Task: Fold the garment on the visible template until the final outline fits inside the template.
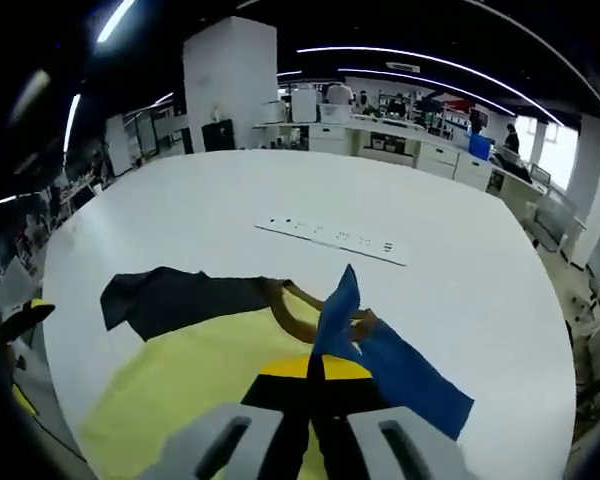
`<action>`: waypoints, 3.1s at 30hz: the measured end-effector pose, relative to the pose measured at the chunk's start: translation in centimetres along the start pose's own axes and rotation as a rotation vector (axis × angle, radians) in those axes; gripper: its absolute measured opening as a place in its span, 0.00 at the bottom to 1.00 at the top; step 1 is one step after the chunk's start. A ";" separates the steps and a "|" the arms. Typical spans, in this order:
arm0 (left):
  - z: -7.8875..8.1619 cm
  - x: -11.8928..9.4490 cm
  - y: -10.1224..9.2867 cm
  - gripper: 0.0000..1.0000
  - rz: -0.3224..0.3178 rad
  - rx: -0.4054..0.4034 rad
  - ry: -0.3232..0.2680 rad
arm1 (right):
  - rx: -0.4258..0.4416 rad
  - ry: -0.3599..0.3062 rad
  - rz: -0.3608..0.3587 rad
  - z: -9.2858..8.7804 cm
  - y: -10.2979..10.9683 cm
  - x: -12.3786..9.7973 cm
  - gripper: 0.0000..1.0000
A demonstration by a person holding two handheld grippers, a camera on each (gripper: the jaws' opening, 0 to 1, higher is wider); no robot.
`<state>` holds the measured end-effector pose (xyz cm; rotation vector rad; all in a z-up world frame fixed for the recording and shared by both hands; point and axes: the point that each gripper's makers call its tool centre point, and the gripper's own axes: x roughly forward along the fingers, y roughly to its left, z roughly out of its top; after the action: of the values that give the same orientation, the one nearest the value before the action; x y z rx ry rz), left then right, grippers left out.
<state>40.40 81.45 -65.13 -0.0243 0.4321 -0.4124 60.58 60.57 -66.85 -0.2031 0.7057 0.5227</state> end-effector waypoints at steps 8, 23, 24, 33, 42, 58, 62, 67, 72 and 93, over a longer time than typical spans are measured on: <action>-0.3 0.0 0.2 0.99 0.005 -0.004 0.007 | -0.037 -0.005 0.035 0.8 2.3 0.5 0.00; -0.6 0.1 0.1 0.99 0.005 -0.009 0.017 | -0.142 -0.032 0.092 1.5 6.1 0.8 0.00; -0.6 0.1 0.1 0.99 0.005 -0.009 0.017 | -0.149 -0.031 0.096 1.6 6.3 0.9 0.00; -0.7 0.2 0.4 0.99 0.009 -0.015 0.016 | -0.231 -0.035 0.126 1.2 8.5 1.1 0.00; -0.7 0.2 0.4 0.99 0.007 -0.012 0.018 | -0.271 -0.028 0.153 0.8 10.3 1.8 0.00; -0.9 -0.2 0.7 0.99 0.018 -0.015 0.021 | -0.293 0.006 0.186 -1.6 11.9 4.0 0.00; -1.1 -0.3 0.9 0.99 0.021 -0.013 0.031 | -0.248 0.025 0.204 -2.5 12.5 4.9 0.00; -1.3 -0.5 1.2 0.99 0.026 -0.017 0.037 | -0.218 0.045 0.220 -3.6 13.3 5.9 0.00; -1.6 -0.7 1.5 0.99 0.034 -0.019 0.047 | -0.163 0.061 0.264 -4.8 14.1 6.1 0.00; -1.4 -0.8 1.3 0.99 0.028 -0.011 0.045 | -0.139 0.069 0.473 -6.4 18.5 5.2 0.18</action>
<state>39.63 83.01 -66.20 -0.0197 0.4790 -0.3836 50.69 76.13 -75.17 -0.1845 0.7881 1.0217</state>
